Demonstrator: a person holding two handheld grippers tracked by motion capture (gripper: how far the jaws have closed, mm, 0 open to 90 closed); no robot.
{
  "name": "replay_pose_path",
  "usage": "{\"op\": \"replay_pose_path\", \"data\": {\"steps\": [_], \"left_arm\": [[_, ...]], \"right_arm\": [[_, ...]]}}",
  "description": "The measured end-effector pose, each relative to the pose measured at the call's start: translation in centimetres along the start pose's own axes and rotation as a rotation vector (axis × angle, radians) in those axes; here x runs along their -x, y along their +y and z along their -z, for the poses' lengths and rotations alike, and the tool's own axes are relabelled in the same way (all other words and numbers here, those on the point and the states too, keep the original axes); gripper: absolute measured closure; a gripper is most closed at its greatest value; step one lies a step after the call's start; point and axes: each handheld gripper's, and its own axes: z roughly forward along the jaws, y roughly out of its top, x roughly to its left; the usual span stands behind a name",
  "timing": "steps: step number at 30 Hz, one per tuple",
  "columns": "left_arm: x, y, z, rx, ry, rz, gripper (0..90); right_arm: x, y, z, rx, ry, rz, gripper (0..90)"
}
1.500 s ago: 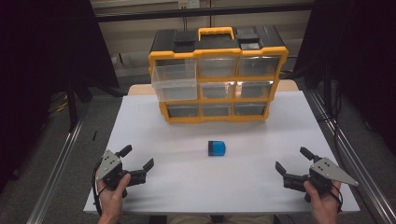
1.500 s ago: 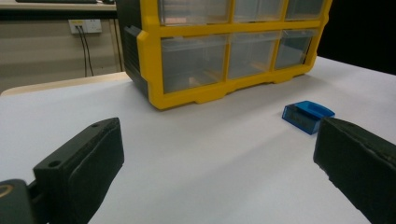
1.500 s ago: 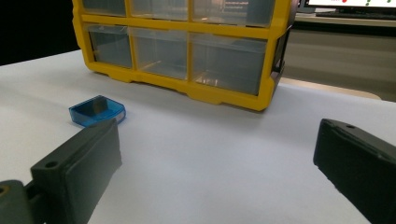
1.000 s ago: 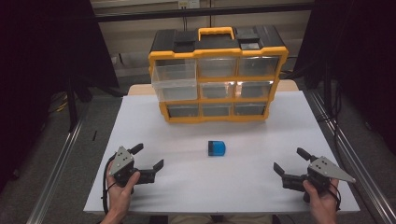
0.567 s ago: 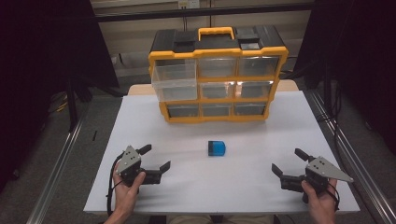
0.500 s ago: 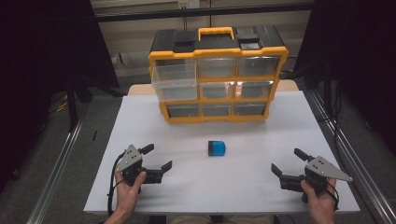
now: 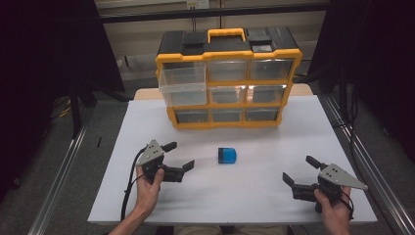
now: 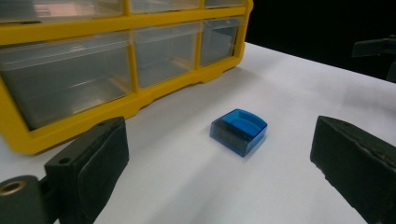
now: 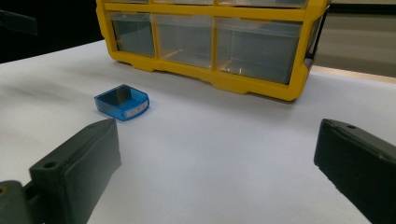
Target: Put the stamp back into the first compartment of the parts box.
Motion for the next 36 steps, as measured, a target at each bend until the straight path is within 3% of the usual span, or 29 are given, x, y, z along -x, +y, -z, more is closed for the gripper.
{"op": "replay_pose_path", "data": {"steps": [3, 4, 10, 12, 13, 16, 17, 23, 26, 32, 36], "left_arm": [[0.2, 0.8, -0.7, -0.018, -0.036, -0.003, 4.5], [0.3, 1.4, -0.8, -0.011, -0.054, 0.021, 4.4], [0.1, 2.7, -1.9, -0.014, -0.117, 0.007, 3.5], [0.1, 2.8, -2.7, -0.034, -0.13, -0.002, 3.5], [0.2, 2.9, -3.3, -0.074, -0.133, -0.039, 3.5], [0.4, 3.1, -4.4, -0.116, -0.151, -0.026, 2.7], [0.6, 3.3, -4.9, -0.138, -0.165, -0.068, 2.7], [0.9, 3.9, -6.6, -0.188, -0.21, -0.087, 3.0], [1.0, 4.1, -7.6, -0.218, -0.208, -0.084, 3.4], [1.2, 4.8, -9.2, -0.283, -0.26, -0.132, 3.2], [1.4, 5.2, -9.8, -0.318, -0.267, -0.157, 4.1]], "right_arm": [[-0.1, 0.0, 0.0, 0.0, -0.002, -0.005, 0.1], [-0.1, 0.0, 0.1, 0.001, -0.002, -0.009, 0.1], [0.2, -0.1, 0.1, 0.007, -0.002, -0.018, 0.1], [0.1, -0.1, 0.1, 0.005, 0.003, -0.018, 0.1], [0.1, 0.0, 0.1, 0.005, 0.004, -0.017, 0.1], [0.0, 0.0, 0.1, 0.002, 0.007, -0.017, 0.1], [0.0, 0.0, 0.1, 0.002, 0.005, -0.021, 0.1], [0.1, 0.0, 0.0, 0.0, 0.009, -0.019, 0.1], [0.0, 0.0, 0.0, 0.0, 0.007, -0.018, 0.1], [0.1, 0.0, 0.0, 0.0, 0.009, -0.017, 0.1], [0.1, -0.1, 0.0, -0.001, 0.007, -0.016, 0.1]]}}
